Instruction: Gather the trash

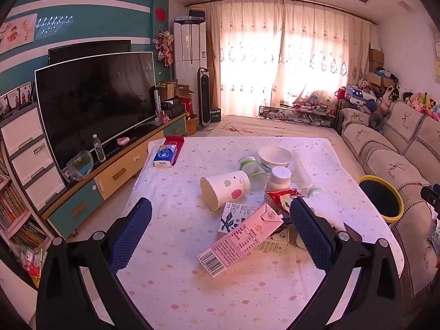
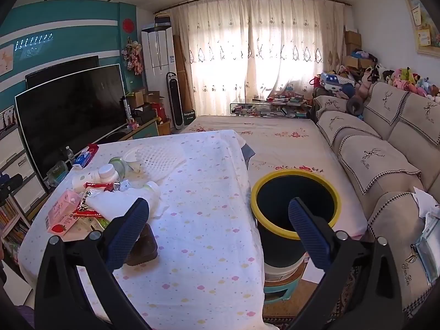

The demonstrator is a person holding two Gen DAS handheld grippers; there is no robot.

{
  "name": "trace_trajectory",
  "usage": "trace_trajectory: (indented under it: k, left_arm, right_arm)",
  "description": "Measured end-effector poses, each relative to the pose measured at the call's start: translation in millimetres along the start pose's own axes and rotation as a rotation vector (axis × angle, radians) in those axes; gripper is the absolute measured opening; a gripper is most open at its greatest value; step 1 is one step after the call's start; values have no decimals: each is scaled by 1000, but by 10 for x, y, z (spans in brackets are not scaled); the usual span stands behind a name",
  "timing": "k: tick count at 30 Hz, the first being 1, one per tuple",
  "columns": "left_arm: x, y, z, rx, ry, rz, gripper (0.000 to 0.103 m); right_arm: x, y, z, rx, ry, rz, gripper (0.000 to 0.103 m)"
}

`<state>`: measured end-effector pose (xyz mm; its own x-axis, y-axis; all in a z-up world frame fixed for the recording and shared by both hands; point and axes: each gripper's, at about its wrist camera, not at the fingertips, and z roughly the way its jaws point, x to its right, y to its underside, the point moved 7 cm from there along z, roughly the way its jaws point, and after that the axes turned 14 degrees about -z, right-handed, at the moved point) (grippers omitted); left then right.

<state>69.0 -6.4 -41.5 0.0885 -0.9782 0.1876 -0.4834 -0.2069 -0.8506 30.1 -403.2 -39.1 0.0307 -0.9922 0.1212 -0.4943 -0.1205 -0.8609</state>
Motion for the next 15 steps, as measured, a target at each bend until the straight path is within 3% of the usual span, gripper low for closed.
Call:
trace_trajectory:
  k: [15]
  left_arm:
    - [-13, 10, 19, -7, -1, -2, 99]
  right_arm:
    - [-47, 14, 59, -17, -13, 0, 97]
